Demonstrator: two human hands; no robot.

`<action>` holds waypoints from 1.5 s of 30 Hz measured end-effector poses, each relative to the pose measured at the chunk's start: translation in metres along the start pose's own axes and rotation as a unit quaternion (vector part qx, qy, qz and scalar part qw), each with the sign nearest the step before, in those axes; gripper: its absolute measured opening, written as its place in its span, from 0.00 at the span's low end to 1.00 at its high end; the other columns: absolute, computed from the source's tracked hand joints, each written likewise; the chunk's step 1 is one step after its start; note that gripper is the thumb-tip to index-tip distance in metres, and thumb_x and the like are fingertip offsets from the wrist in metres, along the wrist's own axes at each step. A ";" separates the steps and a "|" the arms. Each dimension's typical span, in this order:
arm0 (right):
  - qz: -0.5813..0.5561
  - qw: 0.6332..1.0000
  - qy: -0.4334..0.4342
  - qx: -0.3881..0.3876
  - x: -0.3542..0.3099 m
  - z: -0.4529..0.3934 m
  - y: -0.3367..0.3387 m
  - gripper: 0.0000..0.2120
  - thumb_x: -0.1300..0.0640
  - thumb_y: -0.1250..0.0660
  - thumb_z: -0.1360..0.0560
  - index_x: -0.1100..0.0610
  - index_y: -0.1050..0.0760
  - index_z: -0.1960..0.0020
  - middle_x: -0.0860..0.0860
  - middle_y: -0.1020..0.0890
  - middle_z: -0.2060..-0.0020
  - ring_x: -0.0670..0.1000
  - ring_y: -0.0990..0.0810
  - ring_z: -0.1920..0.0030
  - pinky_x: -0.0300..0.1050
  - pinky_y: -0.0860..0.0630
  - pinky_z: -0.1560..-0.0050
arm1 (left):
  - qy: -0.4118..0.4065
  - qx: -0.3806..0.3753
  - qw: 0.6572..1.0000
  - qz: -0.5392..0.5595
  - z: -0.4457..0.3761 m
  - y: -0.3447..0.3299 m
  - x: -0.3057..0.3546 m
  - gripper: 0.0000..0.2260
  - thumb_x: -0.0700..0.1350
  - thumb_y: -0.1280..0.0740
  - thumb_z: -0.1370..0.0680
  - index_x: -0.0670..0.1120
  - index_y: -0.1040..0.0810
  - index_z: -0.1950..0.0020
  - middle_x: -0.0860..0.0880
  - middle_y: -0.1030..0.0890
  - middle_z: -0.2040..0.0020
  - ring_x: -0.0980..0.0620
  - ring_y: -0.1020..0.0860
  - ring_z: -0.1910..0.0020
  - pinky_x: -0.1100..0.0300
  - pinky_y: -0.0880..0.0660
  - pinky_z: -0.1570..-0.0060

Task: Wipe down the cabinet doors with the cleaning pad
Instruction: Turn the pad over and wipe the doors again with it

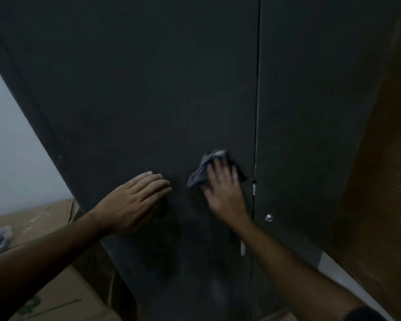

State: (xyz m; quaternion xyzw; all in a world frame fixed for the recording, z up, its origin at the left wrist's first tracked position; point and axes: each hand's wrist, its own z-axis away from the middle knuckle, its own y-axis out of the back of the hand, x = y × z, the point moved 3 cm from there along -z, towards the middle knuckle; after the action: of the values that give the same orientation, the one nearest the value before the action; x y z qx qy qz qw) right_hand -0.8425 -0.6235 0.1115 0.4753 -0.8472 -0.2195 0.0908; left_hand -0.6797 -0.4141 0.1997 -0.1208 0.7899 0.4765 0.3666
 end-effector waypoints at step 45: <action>-0.093 0.904 0.405 -0.102 -0.173 -0.049 -0.001 0.25 0.57 0.44 0.17 0.53 0.40 0.19 0.52 0.37 0.20 0.54 0.44 0.19 0.57 0.57 0.18 | 0.326 0.052 0.938 0.102 0.089 0.069 -0.047 0.28 0.37 0.47 0.23 0.31 0.34 0.22 0.32 0.32 0.22 0.35 0.31 0.23 0.41 0.31 0.25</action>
State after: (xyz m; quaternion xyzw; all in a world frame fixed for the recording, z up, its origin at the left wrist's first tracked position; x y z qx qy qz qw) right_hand -0.7322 -0.4914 0.1642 0.5881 -0.6623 -0.1005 0.4532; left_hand -0.6425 -0.3112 0.2535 -0.1690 0.8980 0.4038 0.0441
